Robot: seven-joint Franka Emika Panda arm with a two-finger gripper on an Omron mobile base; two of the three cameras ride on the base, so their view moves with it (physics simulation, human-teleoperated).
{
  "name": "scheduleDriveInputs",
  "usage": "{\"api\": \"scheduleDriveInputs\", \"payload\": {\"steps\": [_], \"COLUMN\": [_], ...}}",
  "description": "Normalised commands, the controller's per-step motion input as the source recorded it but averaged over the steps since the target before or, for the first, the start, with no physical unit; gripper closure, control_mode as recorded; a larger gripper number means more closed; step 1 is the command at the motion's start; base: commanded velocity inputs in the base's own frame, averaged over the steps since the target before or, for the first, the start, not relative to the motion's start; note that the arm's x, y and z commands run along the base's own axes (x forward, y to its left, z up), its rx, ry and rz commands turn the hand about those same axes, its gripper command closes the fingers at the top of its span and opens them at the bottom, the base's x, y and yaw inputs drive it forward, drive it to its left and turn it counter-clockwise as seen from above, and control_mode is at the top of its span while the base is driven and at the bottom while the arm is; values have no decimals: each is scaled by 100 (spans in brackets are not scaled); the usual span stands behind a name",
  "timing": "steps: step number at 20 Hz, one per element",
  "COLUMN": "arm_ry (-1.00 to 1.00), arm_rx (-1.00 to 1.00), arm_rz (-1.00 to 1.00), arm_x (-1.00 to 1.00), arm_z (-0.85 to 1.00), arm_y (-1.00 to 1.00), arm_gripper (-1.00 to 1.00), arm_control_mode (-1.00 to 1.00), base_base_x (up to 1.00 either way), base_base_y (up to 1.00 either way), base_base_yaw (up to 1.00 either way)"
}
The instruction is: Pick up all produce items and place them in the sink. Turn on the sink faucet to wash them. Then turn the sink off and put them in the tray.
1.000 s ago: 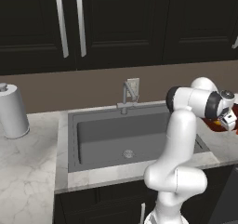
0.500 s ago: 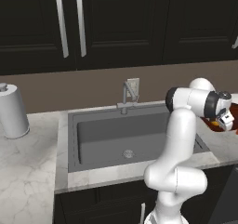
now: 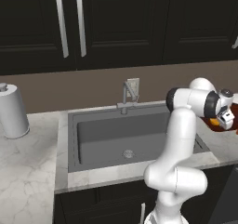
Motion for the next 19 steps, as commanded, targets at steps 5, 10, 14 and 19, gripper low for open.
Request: {"api": "scheduleDriveInputs", "payload": {"steps": [5,10,14,19], "arm_ry": [0,0,0,0], "arm_rx": [5,0,0,0], "arm_rz": [0,0,0,0], "arm_x": [-3,-19,-27,-28], "arm_z": [11,29,34,28], "arm_y": [-4,1,14,17], "arm_gripper": [-100,-100,-100,-100], "arm_control_mode": [-100,-100,-100,-100], "base_base_x": [0,0,0,0], "base_base_y": [0,0,0,0], "base_base_yaw": [0,0,0,0]}}
